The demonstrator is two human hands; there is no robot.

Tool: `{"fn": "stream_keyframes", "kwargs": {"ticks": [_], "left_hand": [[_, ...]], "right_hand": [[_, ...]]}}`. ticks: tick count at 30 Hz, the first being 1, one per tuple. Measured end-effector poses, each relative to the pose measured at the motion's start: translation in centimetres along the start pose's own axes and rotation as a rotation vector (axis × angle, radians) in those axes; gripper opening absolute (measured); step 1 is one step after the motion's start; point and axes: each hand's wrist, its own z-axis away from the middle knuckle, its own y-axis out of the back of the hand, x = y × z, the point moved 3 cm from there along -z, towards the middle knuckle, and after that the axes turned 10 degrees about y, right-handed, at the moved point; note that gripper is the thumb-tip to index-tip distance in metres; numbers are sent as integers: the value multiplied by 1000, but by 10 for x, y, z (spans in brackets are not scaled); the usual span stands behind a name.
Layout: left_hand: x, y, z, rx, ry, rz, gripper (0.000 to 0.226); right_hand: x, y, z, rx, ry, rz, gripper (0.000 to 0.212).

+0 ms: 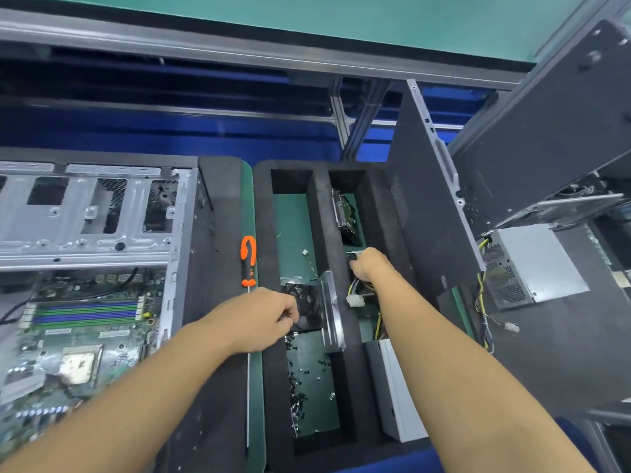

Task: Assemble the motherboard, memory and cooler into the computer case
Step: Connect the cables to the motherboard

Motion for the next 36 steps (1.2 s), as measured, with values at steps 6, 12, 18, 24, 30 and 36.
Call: {"fn": "stream_keyframes", "kwargs": {"ticks": [6,12,18,24,30,36], "left_hand": [[5,1,14,68,19,-217,22],[6,-6,35,144,-13,-351,21],[5,-12,48,206,-41,-392,17],[6,6,57,449,-176,-362,15],[1,8,64,490,-287,-259,24],[1,21,96,664,-421,-186,23]], "right_hand": [[1,-9,-5,94,24,48,32],[4,-8,-3,124,17,89,47],[-7,-7,10,149,-65,124,27],[-12,-9,32,207,-100,121,46],[-14,-12,50,264,-18,177,36],[-18,-21,77,365,14,74,30]]}}
